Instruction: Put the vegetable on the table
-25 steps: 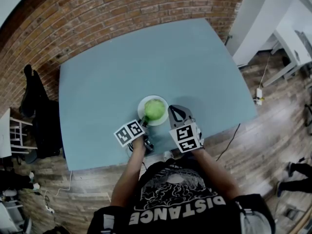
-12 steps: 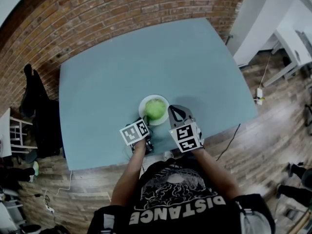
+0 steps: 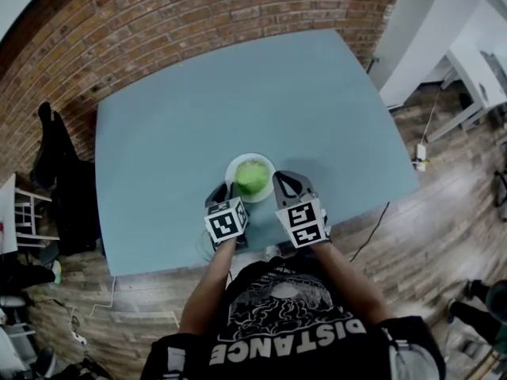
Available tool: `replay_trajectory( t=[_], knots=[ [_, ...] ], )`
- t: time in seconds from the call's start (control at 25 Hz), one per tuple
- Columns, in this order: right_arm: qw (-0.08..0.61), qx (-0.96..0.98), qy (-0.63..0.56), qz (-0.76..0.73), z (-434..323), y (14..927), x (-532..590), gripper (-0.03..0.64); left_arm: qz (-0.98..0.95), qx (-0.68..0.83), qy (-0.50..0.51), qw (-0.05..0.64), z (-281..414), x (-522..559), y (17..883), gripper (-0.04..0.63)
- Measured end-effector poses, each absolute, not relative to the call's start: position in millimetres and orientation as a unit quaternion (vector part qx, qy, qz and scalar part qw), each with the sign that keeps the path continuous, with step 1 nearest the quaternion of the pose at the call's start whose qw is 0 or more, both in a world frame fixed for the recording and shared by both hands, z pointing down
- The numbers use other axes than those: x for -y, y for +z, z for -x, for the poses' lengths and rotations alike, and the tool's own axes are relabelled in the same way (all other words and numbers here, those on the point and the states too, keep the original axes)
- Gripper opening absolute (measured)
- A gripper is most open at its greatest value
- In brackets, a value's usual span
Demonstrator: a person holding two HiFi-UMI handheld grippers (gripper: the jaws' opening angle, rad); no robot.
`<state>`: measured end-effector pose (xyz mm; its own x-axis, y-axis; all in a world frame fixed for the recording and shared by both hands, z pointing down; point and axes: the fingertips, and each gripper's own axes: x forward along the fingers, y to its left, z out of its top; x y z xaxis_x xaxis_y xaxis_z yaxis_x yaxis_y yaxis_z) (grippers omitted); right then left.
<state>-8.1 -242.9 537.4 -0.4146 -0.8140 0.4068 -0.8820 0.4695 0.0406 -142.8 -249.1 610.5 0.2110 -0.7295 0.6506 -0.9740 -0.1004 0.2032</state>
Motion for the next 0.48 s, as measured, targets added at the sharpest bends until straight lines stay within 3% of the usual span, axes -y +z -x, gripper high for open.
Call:
replay_trajectory(
  t=[0.4,0.48],
  knots=[
    [0.153,0.842,0.12,-0.503,14.0,523.8,243.1,0.009,-0.782,0.549,0.094,0.281,113.3,244.9,548.1,0.091],
    [0.145,0.845,0.123,-0.501,15.5,519.2,242.8,0.009,-0.788,0.546,0.078,0.274,109.1,244.9,534.3,0.05]
  ],
)
